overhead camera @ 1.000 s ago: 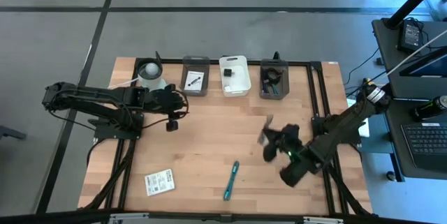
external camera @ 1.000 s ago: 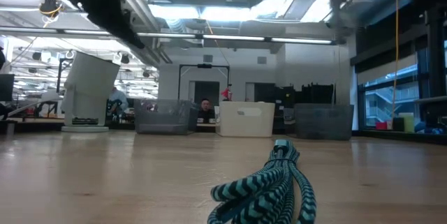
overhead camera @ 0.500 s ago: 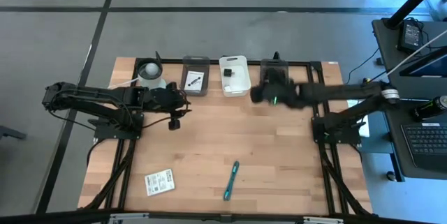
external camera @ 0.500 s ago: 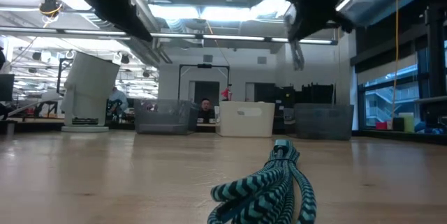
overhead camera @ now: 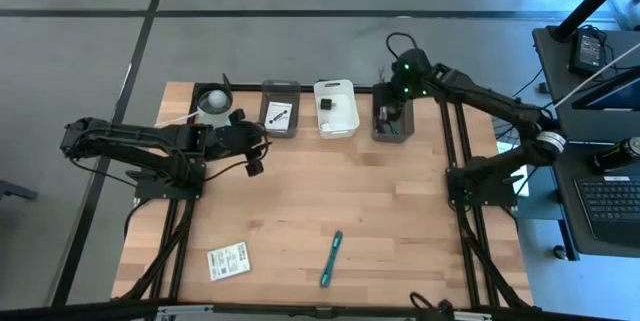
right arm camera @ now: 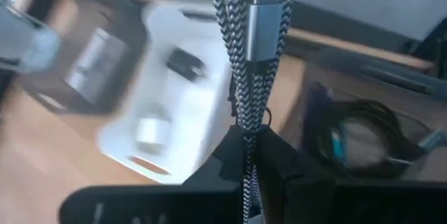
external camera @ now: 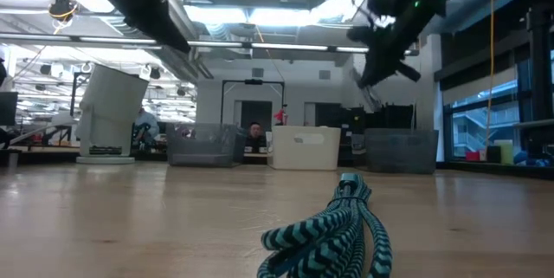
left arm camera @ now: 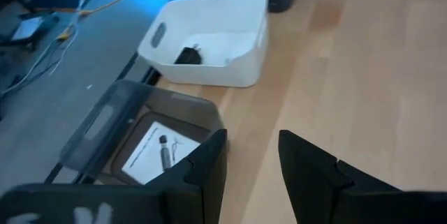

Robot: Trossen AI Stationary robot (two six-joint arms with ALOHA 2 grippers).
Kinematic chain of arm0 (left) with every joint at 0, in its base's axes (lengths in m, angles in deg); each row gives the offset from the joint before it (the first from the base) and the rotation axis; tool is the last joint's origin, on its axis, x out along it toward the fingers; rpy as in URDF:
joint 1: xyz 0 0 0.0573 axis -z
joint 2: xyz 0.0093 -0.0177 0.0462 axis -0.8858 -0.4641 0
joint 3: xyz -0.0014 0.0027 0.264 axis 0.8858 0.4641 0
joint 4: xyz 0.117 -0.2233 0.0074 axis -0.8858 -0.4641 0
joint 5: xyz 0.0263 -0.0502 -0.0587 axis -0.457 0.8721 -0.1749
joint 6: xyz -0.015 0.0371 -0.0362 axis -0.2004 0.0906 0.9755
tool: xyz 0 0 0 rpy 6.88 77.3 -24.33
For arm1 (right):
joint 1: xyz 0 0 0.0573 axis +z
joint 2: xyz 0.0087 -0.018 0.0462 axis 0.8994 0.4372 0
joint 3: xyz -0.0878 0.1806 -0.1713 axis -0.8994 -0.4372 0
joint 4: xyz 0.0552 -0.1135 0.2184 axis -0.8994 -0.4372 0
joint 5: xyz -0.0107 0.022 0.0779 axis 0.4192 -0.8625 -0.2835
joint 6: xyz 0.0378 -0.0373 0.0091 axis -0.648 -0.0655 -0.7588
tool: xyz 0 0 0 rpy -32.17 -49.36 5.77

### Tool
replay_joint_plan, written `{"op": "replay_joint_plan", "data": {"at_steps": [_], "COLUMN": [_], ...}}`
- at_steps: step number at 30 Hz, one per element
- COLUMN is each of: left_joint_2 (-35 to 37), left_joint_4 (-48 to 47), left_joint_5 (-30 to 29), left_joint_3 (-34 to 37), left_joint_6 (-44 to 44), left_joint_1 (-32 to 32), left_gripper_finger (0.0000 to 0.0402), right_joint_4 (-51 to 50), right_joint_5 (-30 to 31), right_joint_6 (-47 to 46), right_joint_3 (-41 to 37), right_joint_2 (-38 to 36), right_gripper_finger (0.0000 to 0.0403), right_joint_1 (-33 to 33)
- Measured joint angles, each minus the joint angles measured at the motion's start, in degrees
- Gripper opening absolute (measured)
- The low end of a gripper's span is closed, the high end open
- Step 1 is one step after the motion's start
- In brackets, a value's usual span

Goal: Pick and place items into bin
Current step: Put the gray charger cable into the right black bin

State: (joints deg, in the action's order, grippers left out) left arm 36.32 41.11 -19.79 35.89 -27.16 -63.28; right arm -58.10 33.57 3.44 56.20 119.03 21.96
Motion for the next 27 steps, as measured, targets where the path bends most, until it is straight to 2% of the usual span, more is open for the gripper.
{"op": "replay_joint_plan", "data": {"at_steps": [7, 13, 18, 27], "left_joint_2": [0.0, 0.0, 0.0, 0.0], "left_joint_4": [0.02, 0.02, 0.02, 0.02], "left_joint_5": [-3.8, -5.0, -4.4, -3.76], "left_joint_3": [0.0, 0.0, 0.0, 0.0], "left_joint_6": [4.85, 7.92, 9.49, 9.51], "left_joint_1": [0.0, 0.02, 0.02, 0.02], "left_gripper_finger": [0.0125, 0.0125, 0.0125, 0.0125], "right_joint_4": [-11.71, -15.04, -15.15, -15.44], "right_joint_5": [-0.07, 1.46, 1.69, 4.07], "right_joint_6": [8.67, 12.5, 15.14, 17.01], "right_joint_3": [4.04, 4.98, 4.98, 5.05], "right_joint_2": [8.76, 15.24, 16.91, 13.8], "right_gripper_finger": [0.0014, 0.002, 0.0057, 0.0133], "right_joint_1": [-3.88, -4.83, -5.04, -5.78]}}
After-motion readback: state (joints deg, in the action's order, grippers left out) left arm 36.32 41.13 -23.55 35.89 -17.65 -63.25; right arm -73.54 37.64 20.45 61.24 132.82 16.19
